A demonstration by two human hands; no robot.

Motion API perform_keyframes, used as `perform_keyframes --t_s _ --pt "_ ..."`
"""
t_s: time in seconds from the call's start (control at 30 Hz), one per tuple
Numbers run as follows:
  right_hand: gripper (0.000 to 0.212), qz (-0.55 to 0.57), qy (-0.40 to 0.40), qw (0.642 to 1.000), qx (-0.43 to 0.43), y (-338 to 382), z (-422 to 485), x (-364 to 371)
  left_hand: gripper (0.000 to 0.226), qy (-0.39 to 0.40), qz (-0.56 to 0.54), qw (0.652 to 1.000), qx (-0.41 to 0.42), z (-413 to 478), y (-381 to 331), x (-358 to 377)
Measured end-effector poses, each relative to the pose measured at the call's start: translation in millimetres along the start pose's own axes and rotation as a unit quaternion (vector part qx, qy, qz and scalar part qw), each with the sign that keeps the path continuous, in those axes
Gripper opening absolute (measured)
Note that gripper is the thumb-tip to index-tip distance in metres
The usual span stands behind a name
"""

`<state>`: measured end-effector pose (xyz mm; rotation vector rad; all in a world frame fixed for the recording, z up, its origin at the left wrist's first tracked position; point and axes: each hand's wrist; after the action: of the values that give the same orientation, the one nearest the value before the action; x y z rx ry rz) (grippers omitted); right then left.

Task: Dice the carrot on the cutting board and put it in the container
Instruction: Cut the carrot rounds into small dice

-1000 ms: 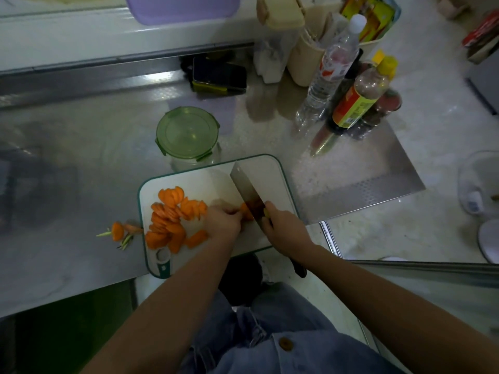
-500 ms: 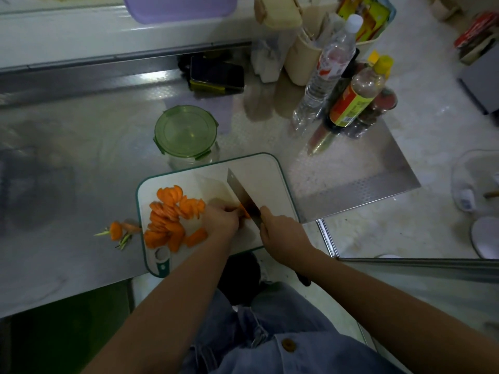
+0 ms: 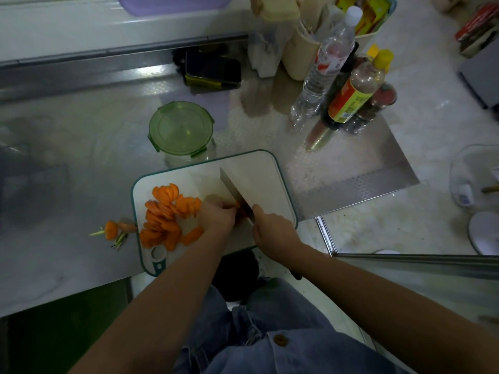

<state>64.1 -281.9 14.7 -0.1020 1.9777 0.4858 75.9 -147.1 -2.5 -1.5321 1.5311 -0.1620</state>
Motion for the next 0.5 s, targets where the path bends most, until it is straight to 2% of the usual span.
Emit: perform_keyframes --t_s 0.23,0.33,0.5 --pt "0.028 -0.007 -0.062 0.998 -0.019 -5 -2 4 0.016 0.013 0.023 0.999 0.031 0 4 0" --pt "0.029 0.032 -0.084 0.995 -0.048 -11 -1 -5 0.017 0.020 0.044 0.997 0.065 0 8 -2" --pt "0.029 0.056 -0.102 0.992 -0.056 -24 -1 -16 0.016 0.004 0.111 0.977 0.183 0 14 -10"
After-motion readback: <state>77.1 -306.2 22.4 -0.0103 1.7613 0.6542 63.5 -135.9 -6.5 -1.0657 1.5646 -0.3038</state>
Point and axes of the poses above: each hand's wrist, its own z-axis towards the middle knuckle, its own x-axis out of the palm, y = z × x, and after that the axes turned 4 degrees about x, right-handed
